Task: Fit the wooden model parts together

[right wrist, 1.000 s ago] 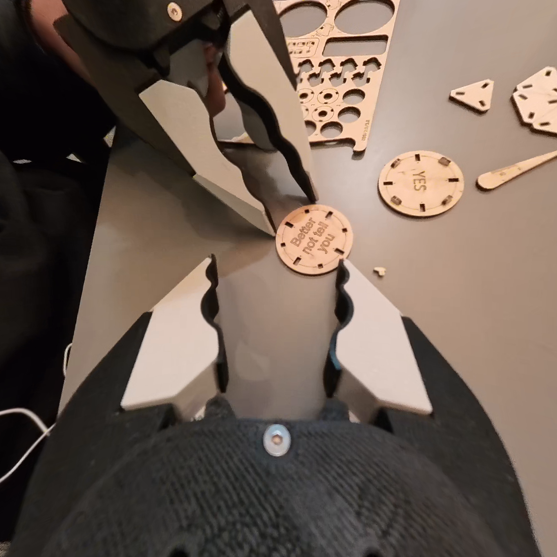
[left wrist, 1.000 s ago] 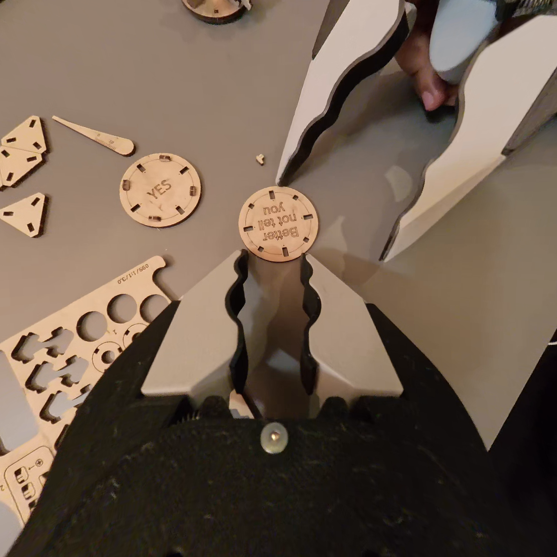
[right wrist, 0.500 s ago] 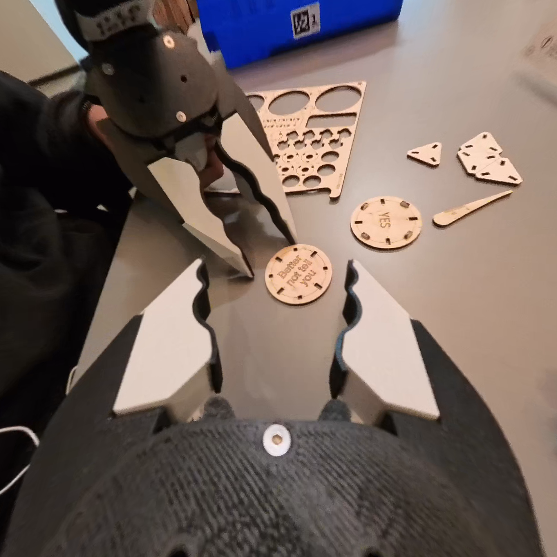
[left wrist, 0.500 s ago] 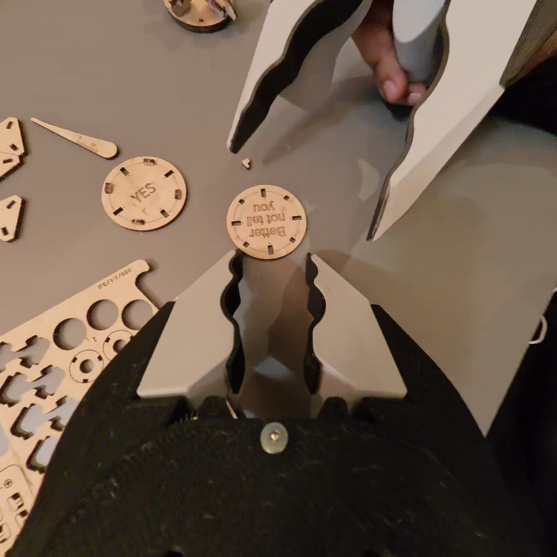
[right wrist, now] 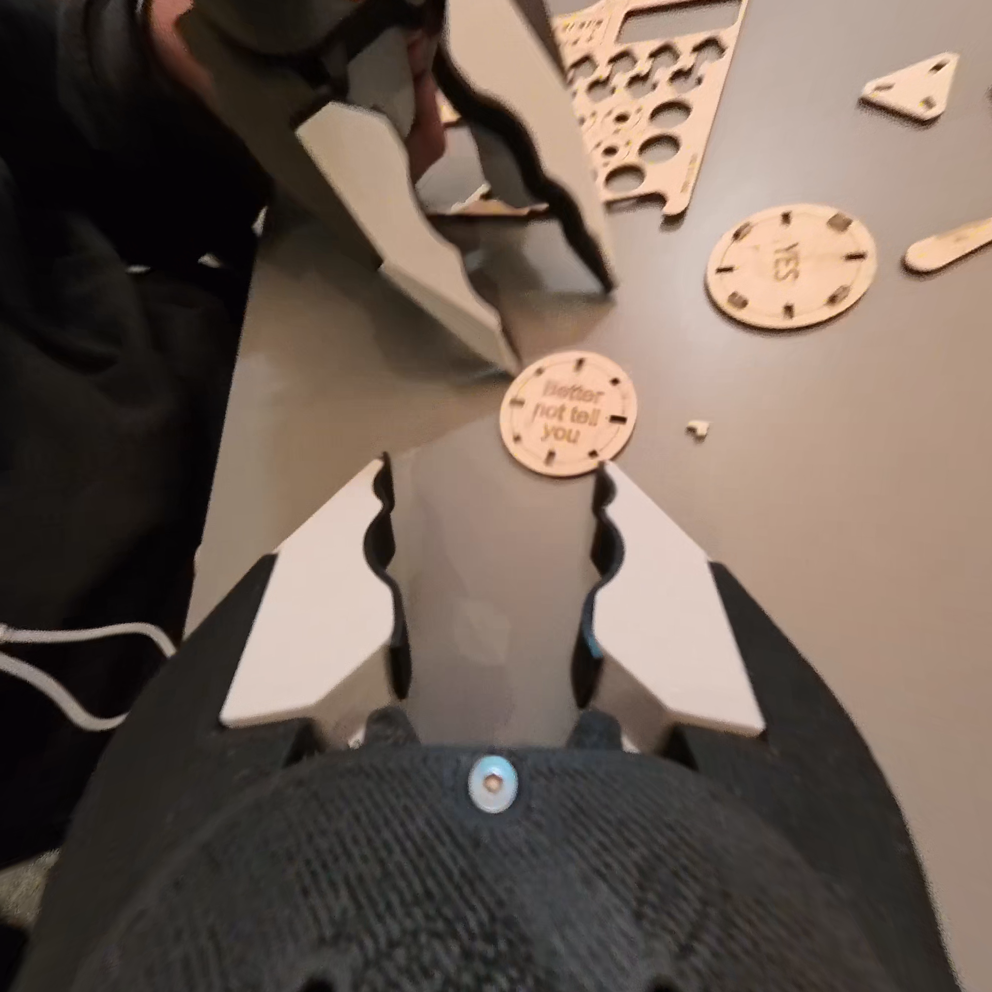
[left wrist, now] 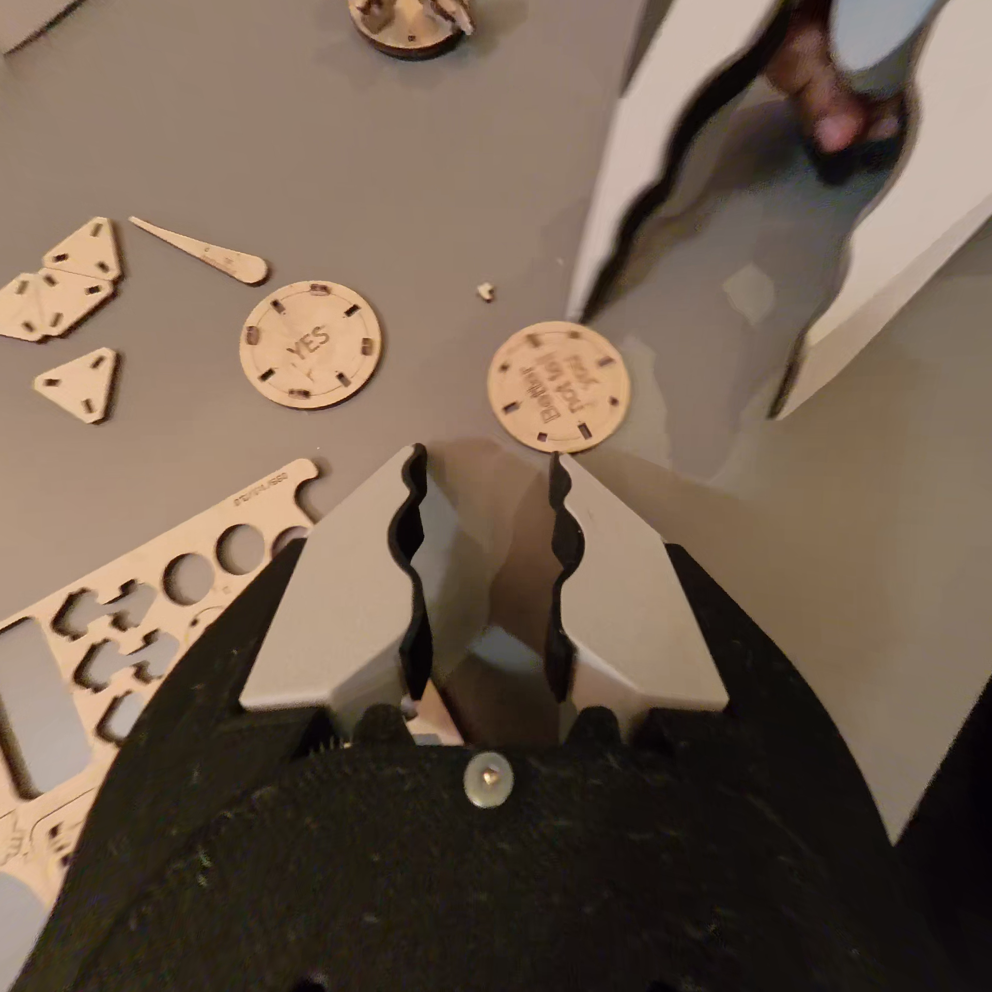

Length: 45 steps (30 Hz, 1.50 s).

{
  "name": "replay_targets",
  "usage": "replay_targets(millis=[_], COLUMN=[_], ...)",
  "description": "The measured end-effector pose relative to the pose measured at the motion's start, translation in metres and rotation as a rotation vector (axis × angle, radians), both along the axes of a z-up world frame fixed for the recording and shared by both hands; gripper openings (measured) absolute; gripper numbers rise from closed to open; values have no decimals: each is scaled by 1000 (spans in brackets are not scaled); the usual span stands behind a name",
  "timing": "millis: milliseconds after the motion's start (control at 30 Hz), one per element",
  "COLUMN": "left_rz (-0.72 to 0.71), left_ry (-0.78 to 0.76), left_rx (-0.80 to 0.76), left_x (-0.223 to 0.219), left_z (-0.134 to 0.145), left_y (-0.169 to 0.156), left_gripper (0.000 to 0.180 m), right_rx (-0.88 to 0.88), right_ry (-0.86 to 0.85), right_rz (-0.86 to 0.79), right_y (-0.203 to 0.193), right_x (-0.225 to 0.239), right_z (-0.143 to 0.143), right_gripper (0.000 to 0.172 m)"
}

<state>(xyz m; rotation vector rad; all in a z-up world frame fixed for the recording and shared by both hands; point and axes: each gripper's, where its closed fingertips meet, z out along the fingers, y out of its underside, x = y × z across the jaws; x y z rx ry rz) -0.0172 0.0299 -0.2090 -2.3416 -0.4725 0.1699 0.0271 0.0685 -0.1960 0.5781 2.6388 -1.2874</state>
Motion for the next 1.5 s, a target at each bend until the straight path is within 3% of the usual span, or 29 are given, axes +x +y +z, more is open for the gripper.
replay_targets(millis=[67,200,467,567,1033,1167,1267,1400,1500], left_rz=[21,-47,-116,-134,-287,-202,-46,199,257], left_ry=[40,-35,-45,14,-19,69,87,167,174], left_rx=[-15,60,34,8,4,51,96,-101,-130], left_x=[-7,11,28,28,26,9,-9,-28,-9], left_z=[1,8,-1,-2,-1,21,44,30,18], left_y=[-5,3,16,20,37,25,-4,-69,-85], left_gripper=[40,41,58,57,47,50,57,73,79], right_rx=[-53,-165,-111,-126,-215,-215,-219,-239,-253], right_ry=[-69,0,177,185,215,223,233,234,219], right_rz=[73,-14,-150,-201,-321,-323,-329,-336,-333], right_y=[3,6,14,18,32,31,32,32,29], right_x=[16,-2,-34,-43,-61,-62,-63,-63,-61], right_z=[10,33,27,28,44,44,46,50,52], right_gripper=[53,64,67,67,60,60,60,60,61])
